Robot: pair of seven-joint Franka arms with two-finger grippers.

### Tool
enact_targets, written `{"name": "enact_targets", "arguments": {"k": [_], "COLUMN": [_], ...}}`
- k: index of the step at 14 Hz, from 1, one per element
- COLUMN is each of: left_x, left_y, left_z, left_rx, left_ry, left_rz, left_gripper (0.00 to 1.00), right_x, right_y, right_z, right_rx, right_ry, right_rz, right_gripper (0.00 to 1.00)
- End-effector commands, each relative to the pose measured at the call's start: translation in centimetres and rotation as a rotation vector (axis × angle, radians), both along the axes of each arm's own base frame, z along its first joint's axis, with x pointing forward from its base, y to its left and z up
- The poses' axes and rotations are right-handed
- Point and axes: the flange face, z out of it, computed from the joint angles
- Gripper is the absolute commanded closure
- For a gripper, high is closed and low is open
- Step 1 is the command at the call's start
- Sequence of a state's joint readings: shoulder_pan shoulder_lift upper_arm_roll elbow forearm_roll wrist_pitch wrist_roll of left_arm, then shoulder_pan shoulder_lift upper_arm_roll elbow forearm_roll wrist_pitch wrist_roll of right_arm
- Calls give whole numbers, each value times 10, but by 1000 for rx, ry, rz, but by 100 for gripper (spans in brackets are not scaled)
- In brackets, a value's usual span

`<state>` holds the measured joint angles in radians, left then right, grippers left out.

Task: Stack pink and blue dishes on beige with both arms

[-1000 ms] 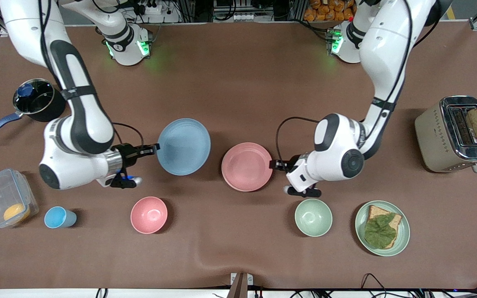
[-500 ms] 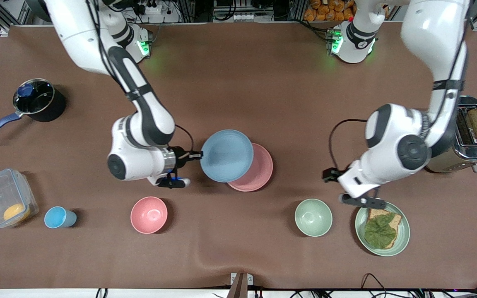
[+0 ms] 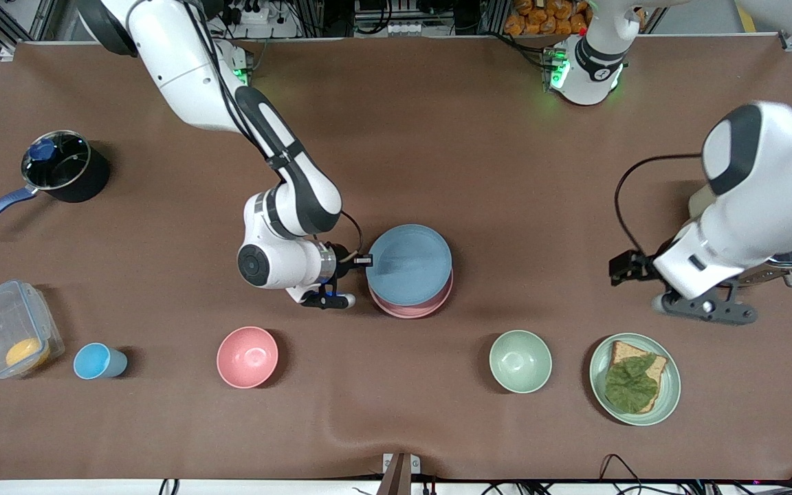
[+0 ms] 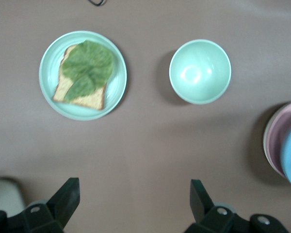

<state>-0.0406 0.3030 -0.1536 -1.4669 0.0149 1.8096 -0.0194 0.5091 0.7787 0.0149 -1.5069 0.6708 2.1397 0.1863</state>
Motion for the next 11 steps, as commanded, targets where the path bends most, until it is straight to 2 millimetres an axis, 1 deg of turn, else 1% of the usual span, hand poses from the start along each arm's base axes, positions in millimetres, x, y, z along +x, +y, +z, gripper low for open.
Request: {"name": "enact_targets", "arguments": {"k": [1, 2, 3, 4, 5, 6, 7, 8, 9, 10, 11], "left_x": [-32, -42, -53, -57, -56, -61, -71, -80, -88, -89, -89], "left_y": [13, 20, 15, 16, 29, 29, 17, 37, 41, 41, 42], "left_z": [41, 60, 77, 84, 84, 92, 83, 80, 73, 71, 73], "left_rx": [27, 19, 16, 13, 9, 12, 25, 23, 12, 7, 12], "left_ry": [36, 32, 8, 4, 8, -8, 13, 28, 45, 40, 33], "left_rz": [11, 30, 46, 53, 63, 66, 57, 74, 83, 84, 83], "left_gripper": [0, 0, 0, 0, 0, 0, 0, 0, 0, 0, 0], "right_x": [11, 14, 15, 20, 30, 35, 40, 47, 56, 63, 65], "right_y": [1, 0, 0, -1, -3, -10, -24, -45, -68, -95, -116], "right_z": [4, 5, 6, 14, 28, 35, 40, 46, 53, 60, 66], "right_rx": [16, 18, 20, 29, 45, 51, 52, 49, 53, 48, 22], "right_ry": [-9, -31, -39, -51, -69, -66, -37, -10, 11, 28, 34], "right_rz": [-33, -46, -51, -54, -60, -62, -62, -47, -34, -4, 32], "right_gripper": [59, 1, 0, 0, 0, 0, 0, 0, 0, 0, 0]}}
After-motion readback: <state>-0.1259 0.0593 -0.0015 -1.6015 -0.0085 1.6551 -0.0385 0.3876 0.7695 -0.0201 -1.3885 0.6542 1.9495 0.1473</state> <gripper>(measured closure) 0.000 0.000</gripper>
